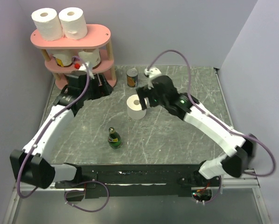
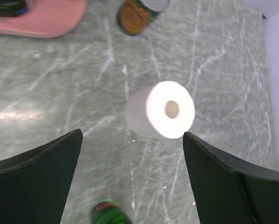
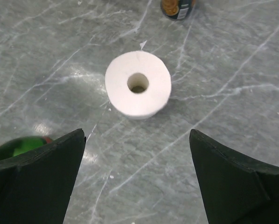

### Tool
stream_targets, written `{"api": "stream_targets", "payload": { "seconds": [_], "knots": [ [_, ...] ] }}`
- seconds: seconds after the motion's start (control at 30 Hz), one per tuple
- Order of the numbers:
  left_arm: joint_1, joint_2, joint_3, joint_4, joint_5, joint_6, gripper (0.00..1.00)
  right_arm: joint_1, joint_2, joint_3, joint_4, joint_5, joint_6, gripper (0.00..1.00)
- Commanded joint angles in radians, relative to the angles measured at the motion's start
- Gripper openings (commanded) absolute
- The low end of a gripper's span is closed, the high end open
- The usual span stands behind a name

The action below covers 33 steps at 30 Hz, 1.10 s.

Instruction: Place and organize the paper towels onto the shelf

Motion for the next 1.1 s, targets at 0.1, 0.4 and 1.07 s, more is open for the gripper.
{"api": "stream_targets", "payload": {
  "seconds": [0.1,0.4,1.07],
  "knots": [
    [-0.106,0.199,0.128,0.041,0.014,-0.068,0.92,-0.007,-0.312,-0.327,0.071,0.006,0.082,1.00],
    [-0.200,0.440,0.232,0.036,-0.035,-0.074,0.86,-0.007,-0.616,-0.518,0.091,0.028,0.117,0.99],
    [-0.252,0.624,0.268,0.056,-0.017,-0.065,0.79,-0.005,-0.728,-0.564,0.077,0.053,0.126,1.00]
  ]
}}
